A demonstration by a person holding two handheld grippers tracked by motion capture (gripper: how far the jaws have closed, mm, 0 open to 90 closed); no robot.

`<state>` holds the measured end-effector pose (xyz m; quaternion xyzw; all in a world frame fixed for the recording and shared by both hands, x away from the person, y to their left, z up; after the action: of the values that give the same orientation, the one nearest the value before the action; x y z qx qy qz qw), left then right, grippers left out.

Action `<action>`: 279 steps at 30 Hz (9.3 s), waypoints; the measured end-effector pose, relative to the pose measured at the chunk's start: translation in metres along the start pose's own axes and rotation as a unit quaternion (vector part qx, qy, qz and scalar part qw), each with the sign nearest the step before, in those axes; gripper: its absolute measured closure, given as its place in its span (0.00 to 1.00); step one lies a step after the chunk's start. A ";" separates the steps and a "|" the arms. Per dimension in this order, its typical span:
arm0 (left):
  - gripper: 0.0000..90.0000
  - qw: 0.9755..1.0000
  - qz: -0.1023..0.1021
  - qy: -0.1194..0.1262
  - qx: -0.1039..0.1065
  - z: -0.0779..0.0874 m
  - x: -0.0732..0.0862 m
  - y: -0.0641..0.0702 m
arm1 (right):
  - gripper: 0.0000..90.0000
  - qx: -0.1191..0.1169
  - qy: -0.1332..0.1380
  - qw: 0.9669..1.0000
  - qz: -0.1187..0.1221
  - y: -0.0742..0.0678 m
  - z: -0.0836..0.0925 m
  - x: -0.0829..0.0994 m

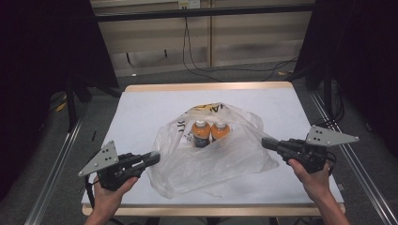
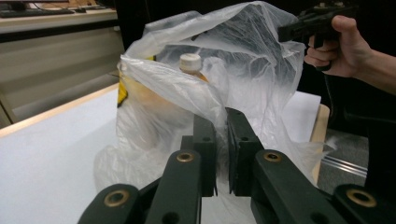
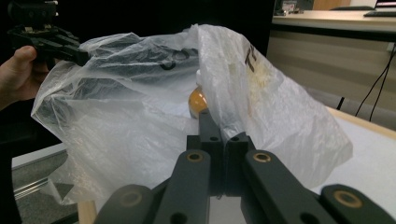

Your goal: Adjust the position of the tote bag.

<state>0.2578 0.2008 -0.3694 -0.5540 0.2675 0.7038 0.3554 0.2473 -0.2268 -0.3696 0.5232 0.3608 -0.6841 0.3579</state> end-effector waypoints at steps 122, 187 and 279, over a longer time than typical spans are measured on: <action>0.98 0.981 0.045 -0.183 -0.035 -0.105 0.089 -0.118 | 1.00 0.122 -0.105 0.978 -0.130 0.142 -0.043 0.069; 0.18 0.993 0.078 -0.075 -0.043 -0.065 0.038 -0.119 | 0.28 0.118 -0.059 0.988 -0.075 0.113 -0.026 0.023; 1.00 0.903 -0.181 -0.388 -0.013 -0.144 0.095 -0.098 | 1.00 0.074 -0.457 0.886 -0.011 0.125 -0.097 0.094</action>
<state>0.4078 0.1687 -0.4952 -0.2800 -0.0054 0.7901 0.5453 0.3812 -0.2134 -0.4949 0.1733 0.1112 -0.8762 0.4357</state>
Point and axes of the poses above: each handheld gripper's, and its own axes: z roughly backward along the jaws, x roughly out of its underside, y roughly to its right, the point moved 4 cm from there along -z, roughly forward along the jaws, and after that the axes turned 10 degrees about -x, right-handed, at the moved point
